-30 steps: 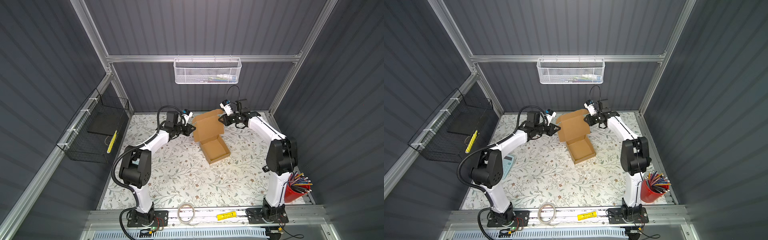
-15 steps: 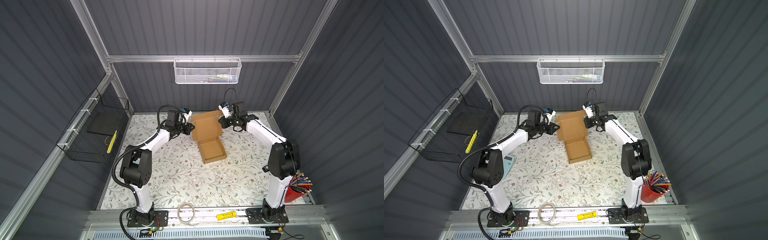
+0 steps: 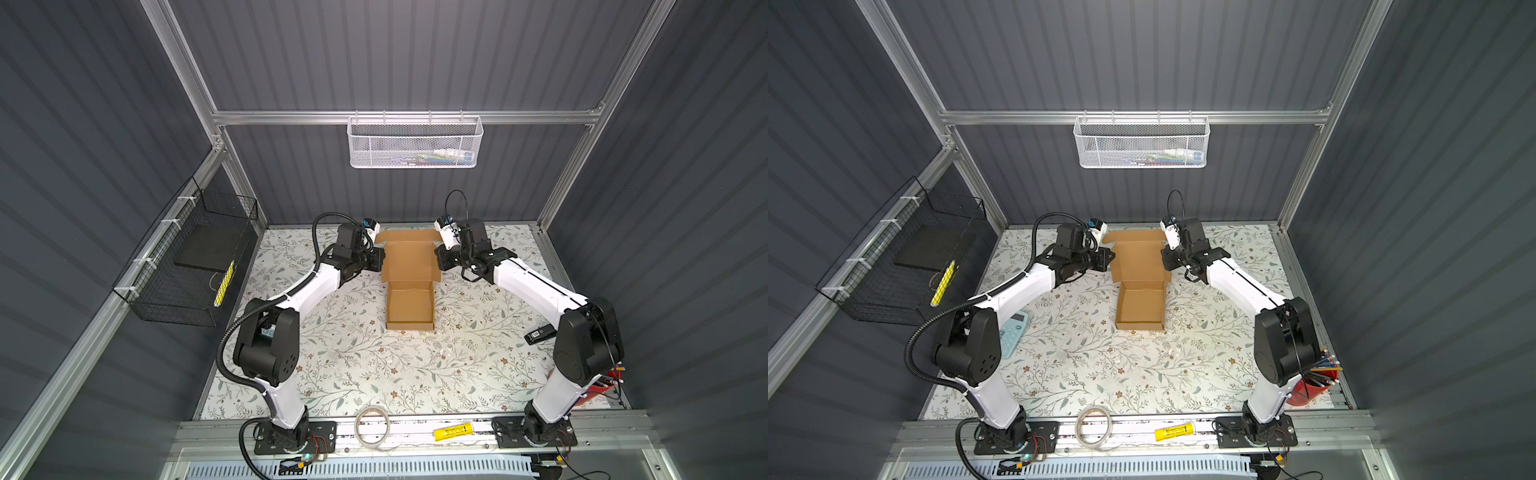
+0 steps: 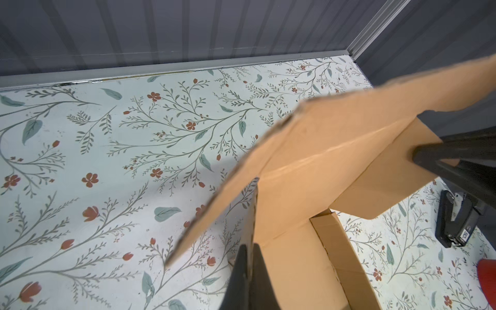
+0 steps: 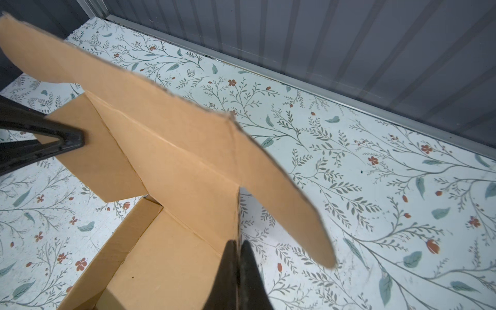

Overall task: Assemble paper box
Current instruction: Fold the lid at the center of the table.

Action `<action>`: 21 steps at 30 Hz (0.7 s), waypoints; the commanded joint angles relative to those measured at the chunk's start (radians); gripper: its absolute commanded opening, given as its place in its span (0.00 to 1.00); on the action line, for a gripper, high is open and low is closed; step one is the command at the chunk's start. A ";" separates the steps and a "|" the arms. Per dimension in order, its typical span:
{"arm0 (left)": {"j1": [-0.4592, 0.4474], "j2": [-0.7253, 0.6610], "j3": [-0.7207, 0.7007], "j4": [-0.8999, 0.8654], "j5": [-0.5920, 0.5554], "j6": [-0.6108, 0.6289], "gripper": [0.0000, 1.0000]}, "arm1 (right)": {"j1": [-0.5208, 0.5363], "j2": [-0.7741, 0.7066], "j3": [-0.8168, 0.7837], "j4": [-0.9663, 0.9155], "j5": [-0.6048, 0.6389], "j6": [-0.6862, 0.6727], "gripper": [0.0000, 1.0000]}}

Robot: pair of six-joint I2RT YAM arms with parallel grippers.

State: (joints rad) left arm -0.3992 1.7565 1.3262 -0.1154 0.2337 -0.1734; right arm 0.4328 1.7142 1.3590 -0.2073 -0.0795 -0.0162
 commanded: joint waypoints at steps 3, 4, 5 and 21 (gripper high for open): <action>-0.027 -0.078 -0.060 0.051 -0.114 -0.031 0.00 | 0.034 -0.047 -0.054 0.021 0.123 0.051 0.05; -0.034 -0.090 -0.076 0.066 -0.121 -0.032 0.00 | 0.041 -0.054 -0.065 0.032 0.135 0.056 0.06; -0.040 -0.101 -0.094 0.079 -0.130 -0.034 0.00 | 0.048 -0.060 -0.080 0.047 0.147 0.062 0.06; -0.092 -0.225 -0.272 0.222 -0.254 -0.075 0.00 | 0.136 -0.162 -0.298 0.299 0.307 0.134 0.06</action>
State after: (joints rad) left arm -0.4911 1.5730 1.0714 0.0471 0.0380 -0.2218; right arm 0.5644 1.5665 1.0809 0.0399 0.1562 0.0906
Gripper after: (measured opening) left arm 0.047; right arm 0.063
